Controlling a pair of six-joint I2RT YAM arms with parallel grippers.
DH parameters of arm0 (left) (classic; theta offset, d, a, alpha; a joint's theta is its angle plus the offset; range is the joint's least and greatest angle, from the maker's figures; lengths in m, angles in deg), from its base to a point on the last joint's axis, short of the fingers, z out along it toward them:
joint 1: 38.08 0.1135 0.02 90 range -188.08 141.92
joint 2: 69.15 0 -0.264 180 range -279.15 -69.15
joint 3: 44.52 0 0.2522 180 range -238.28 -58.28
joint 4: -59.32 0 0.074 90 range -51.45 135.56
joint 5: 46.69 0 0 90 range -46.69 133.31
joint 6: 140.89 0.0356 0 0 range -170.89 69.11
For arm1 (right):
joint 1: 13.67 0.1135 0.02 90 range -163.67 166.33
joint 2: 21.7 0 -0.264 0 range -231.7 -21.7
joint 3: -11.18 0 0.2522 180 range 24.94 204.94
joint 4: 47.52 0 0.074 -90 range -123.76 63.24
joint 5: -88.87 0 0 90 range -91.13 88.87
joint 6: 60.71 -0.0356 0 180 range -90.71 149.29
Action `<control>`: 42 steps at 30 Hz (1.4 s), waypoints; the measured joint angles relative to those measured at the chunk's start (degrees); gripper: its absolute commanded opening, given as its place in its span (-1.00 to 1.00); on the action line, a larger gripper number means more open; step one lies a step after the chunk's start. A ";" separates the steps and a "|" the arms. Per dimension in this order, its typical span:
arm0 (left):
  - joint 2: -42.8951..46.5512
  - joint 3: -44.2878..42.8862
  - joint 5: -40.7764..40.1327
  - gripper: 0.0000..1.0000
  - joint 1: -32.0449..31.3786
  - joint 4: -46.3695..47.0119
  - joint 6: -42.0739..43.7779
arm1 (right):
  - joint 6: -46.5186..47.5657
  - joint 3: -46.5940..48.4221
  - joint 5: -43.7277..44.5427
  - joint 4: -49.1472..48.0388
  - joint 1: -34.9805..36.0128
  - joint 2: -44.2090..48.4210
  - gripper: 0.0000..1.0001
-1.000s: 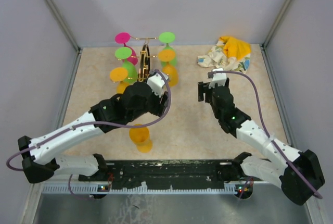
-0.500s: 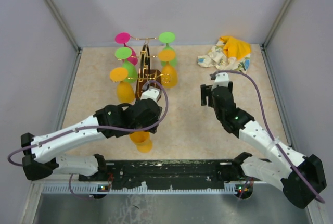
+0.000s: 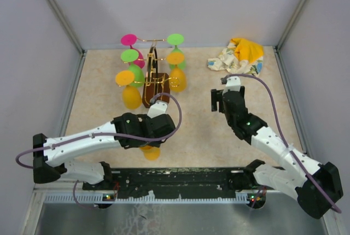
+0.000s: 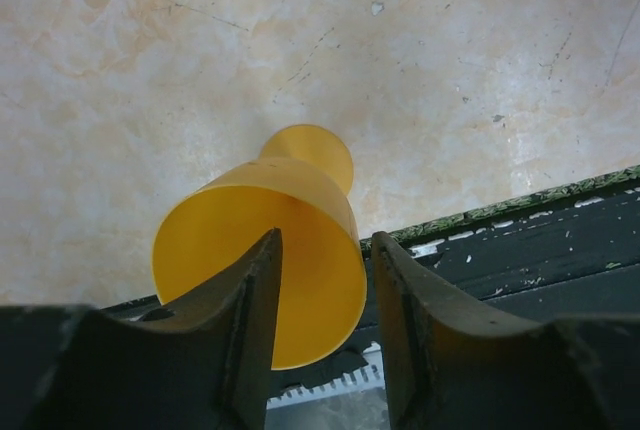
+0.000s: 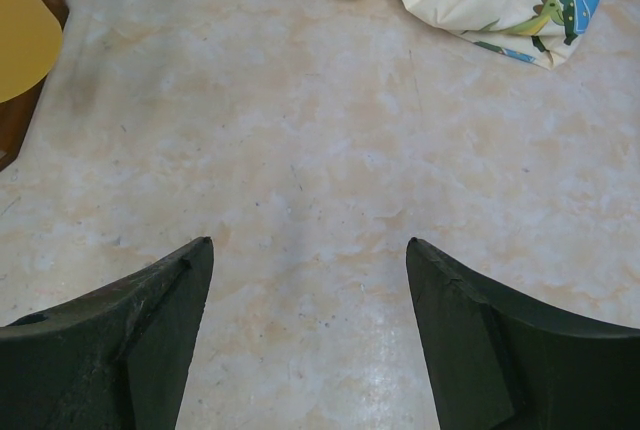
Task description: Place the wine glass upside down on the wine glass rack
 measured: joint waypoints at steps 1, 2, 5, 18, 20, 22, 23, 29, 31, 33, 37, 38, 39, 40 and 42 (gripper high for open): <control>0.00 0.44 0.00 -0.16 0.00 0.11 -0.13 | 0.00 0.00 0.00 0.00 0.00 0.00 0.56; 0.02 0.85 0.00 -0.18 0.00 0.44 -0.20 | 0.00 0.00 0.00 0.00 0.00 0.02 0.56; 0.33 2.73 0.07 -0.26 0.00 2.29 -0.09 | -0.02 0.00 0.00 0.02 0.00 0.17 0.56; 0.52 4.26 0.83 -1.00 0.00 6.54 2.21 | -0.20 0.00 0.00 0.61 -0.02 1.57 0.71; 0.87 3.78 1.64 -1.00 0.02 8.07 4.07 | -0.63 0.00 -0.70 1.11 -0.52 1.62 0.76; 2.34 3.65 3.63 -1.00 0.02 12.57 7.45 | -1.60 0.00 -4.15 1.70 -2.45 1.60 0.77; 3.39 3.65 5.20 -1.00 0.02 15.47 9.27 | -2.14 0.00 -6.32 1.90 -4.11 1.57 0.78; 9.44 2.54 16.37 -1.00 0.00 32.17 19.76 | -5.09 -0.04 -16.22 2.56 -14.27 0.98 0.82; 9.66 0.59 20.22 -1.00 0.00 36.13 23.08 | -5.53 -0.15 -18.64 2.47 -15.58 0.98 0.82; 9.53 -1.36 24.13 -1.00 0.00 40.39 26.25 | -6.01 -0.59 -20.83 2.14 -16.41 1.01 0.83; 8.94 -5.03 27.76 -1.00 0.00 49.18 33.38 | -6.88 -2.01 -23.96 1.27 -17.55 1.68 0.83; 8.83 -5.60 27.61 -1.00 0.00 51.45 35.28 | -7.02 -2.40 -24.41 1.22 -17.70 2.10 0.83; 8.68 -6.01 26.97 -1.00 0.00 53.99 37.57 | -7.08 -2.67 -24.74 1.20 -17.77 2.54 0.83; 8.55 -6.12 26.01 -1.00 0.00 56.35 39.39 | -7.08 -2.69 -25.05 1.38 -17.79 2.89 0.83; 8.11 -6.10 22.86 -1.00 0.04 61.11 43.10 | -7.06 -2.69 -25.29 1.33 -17.92 3.54 0.83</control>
